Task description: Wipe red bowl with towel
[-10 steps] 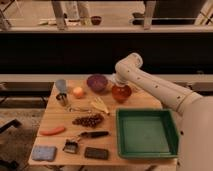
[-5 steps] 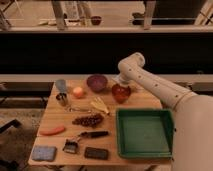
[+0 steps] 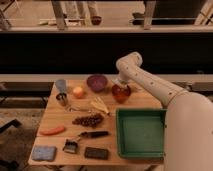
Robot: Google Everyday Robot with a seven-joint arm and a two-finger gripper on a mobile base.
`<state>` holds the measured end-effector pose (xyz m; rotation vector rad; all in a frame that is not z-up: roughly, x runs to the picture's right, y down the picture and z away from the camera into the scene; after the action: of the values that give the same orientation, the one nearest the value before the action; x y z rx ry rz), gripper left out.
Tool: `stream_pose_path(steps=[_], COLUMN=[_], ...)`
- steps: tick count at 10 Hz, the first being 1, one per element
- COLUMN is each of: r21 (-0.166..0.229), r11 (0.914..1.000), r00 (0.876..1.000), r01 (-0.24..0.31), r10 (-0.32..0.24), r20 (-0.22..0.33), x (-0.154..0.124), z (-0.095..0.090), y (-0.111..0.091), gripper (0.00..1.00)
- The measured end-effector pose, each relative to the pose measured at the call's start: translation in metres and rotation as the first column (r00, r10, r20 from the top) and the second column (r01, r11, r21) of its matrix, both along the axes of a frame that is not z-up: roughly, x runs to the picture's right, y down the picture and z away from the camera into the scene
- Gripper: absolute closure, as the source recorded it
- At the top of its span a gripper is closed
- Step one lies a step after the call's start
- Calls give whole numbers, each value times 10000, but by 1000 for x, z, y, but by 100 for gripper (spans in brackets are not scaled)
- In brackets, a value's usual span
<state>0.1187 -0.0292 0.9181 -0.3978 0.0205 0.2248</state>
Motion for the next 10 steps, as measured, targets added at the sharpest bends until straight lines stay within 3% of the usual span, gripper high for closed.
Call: stream_pose_path(steps=[7, 10], r21=[-500, -787], r11=[9945, 9869], r00=[9952, 9887], r01=[917, 1409], r10=[-897, -1361], r20=[396, 637], x=[-7, -6], z=[-7, -7], y=[10, 20], gripper=[100, 100])
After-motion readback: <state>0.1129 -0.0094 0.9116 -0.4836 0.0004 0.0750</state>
